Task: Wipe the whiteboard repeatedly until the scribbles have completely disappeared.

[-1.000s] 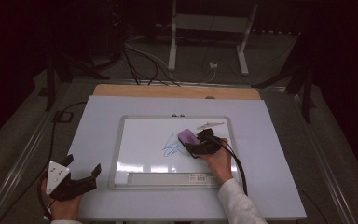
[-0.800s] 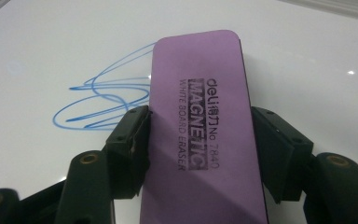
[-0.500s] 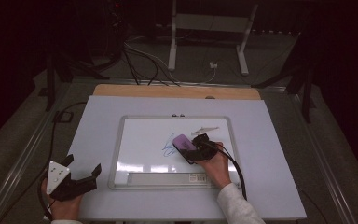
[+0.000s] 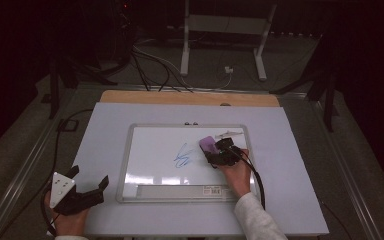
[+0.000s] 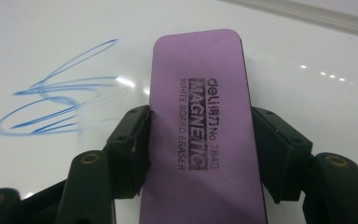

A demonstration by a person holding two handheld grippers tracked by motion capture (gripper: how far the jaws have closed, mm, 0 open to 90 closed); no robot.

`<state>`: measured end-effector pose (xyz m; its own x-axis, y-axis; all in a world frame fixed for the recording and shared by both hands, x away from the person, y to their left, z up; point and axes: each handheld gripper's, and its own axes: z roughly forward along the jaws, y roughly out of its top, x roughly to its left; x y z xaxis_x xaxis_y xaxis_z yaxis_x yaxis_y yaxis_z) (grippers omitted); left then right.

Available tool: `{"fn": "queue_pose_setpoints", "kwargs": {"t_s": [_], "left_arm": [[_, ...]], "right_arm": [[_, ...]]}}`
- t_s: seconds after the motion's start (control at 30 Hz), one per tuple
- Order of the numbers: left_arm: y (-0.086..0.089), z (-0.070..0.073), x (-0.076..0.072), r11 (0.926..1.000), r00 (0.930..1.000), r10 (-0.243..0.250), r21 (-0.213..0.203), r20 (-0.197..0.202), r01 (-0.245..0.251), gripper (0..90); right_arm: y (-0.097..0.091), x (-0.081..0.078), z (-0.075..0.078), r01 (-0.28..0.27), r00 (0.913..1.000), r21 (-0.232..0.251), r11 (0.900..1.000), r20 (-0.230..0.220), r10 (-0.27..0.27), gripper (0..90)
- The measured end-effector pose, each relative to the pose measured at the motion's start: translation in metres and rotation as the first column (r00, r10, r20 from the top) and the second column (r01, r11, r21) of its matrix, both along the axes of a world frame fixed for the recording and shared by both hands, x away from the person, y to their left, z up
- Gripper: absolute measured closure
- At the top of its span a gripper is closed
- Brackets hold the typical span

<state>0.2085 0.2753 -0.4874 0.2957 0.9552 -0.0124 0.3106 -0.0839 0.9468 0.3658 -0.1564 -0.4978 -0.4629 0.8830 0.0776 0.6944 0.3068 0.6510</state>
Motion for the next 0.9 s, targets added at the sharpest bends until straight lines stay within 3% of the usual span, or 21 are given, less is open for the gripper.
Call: {"fn": "queue_pose_setpoints", "kwargs": {"t_s": [0.27,0.4,0.5,0.67,0.73,0.83,0.9], "left_arm": [[-0.001,0.000,0.000,1.0000,1.0000,0.000,0.001,0.000,0.000,0.4],[0.000,0.000,0.000,1.0000,1.0000,0.004,0.003,-0.004,-0.004,0.4],[0.000,0.000,0.000,1.0000,1.0000,0.006,0.001,-0.003,-0.006,0.4],[0.001,0.000,0.000,1.0000,1.0000,0.007,0.000,-0.004,-0.007,0.4],[0.001,0.000,0.000,1.0000,1.0000,0.006,0.000,-0.004,-0.006,0.4],[0.000,0.000,0.000,1.0000,1.0000,0.005,-0.001,-0.006,-0.005,0.4],[0.000,-0.001,0.001,1.0000,1.0000,0.004,0.001,-0.007,-0.004,0.4]], "right_arm": [[0.023,-0.017,-0.001,-0.126,0.9910,0.059,0.9903,-0.039,0.128,41.0],[0.032,-0.024,0.000,-0.178,0.9834,0.036,0.9833,-0.028,0.179,41.0],[0.029,-0.020,0.000,-0.154,0.9878,0.028,0.9877,-0.019,0.155,41.0],[0.016,-0.008,0.001,-0.041,0.9990,-0.033,0.9986,0.015,0.042,41.0],[0.011,-0.004,0.001,0.000,0.9999,-0.033,0.9995,0.012,0.000,41.0],[0.009,-0.002,0.001,0.008,1.0000,-0.022,0.9997,0.001,-0.008,41.0],[0.011,-0.004,0.002,-0.017,0.9997,-0.010,0.9998,-0.018,0.017,41.0]]}}
